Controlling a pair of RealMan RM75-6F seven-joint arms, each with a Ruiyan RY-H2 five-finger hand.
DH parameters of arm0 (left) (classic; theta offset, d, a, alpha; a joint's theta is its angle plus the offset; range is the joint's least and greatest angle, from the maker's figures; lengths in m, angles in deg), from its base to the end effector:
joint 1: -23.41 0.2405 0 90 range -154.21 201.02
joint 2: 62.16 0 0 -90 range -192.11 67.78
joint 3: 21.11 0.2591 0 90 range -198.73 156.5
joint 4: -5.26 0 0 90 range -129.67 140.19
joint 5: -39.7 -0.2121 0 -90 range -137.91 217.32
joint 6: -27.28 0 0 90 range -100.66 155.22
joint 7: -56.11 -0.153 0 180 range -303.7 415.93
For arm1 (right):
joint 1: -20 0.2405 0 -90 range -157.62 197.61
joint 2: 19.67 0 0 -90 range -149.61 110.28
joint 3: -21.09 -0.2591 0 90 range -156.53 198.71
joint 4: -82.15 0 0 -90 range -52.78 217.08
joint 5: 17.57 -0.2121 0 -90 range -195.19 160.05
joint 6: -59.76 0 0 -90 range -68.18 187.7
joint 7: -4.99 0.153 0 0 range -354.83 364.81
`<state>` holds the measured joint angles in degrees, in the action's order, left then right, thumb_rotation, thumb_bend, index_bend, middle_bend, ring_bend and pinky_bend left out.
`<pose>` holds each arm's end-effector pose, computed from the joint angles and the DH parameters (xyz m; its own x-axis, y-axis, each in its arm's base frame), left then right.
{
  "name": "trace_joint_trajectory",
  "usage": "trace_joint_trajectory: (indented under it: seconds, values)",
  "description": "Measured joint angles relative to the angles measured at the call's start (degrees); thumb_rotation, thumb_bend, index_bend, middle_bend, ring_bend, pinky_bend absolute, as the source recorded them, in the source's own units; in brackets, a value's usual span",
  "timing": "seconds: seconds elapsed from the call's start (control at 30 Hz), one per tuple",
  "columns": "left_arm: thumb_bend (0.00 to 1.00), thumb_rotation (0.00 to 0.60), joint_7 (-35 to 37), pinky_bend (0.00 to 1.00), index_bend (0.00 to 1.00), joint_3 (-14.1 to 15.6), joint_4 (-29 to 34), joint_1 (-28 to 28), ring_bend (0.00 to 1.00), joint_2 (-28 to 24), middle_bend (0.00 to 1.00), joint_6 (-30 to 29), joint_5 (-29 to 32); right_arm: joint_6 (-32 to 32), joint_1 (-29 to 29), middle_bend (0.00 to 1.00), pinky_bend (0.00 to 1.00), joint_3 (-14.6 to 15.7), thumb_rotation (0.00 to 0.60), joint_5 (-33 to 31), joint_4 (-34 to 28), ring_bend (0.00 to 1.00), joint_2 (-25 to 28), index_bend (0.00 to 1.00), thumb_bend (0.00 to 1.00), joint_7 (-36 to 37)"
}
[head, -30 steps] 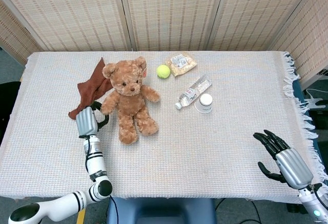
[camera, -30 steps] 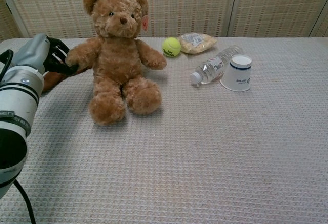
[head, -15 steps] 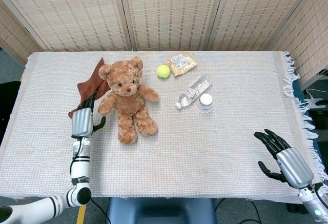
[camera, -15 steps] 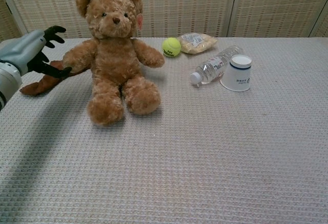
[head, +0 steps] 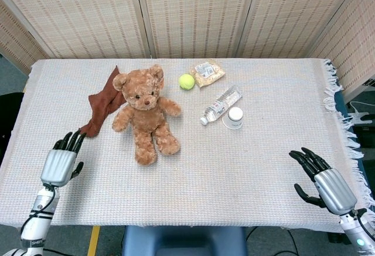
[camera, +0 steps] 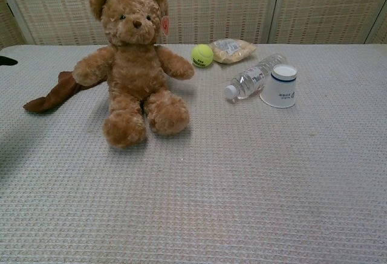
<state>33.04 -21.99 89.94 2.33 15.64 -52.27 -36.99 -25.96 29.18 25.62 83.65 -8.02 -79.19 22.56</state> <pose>-0.2801 0.2687 0.0792 0.6461 0.0074 0.7633 0.7573 -0.1313 -0.6397 -0.2911 -0.1803 0.1544 0.2589 -0.1639 0.9519 -0.9345 -0.2917 0.2040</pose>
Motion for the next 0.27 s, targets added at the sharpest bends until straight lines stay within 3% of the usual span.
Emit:
trace_joint_trajectory:
  seconds: [0.27]
  values:
    - [0.34, 0.6, 4.07, 0.23, 0.03, 1.48, -1.29, 4.9, 0.06, -1.06, 0.04, -3.11, -1.54, -0.88, -0.36, 0.09, 0.16, -0.1, 0.6, 0.24, 0.16, 0.0, -0.36, 0.07, 0.32, -0.47]
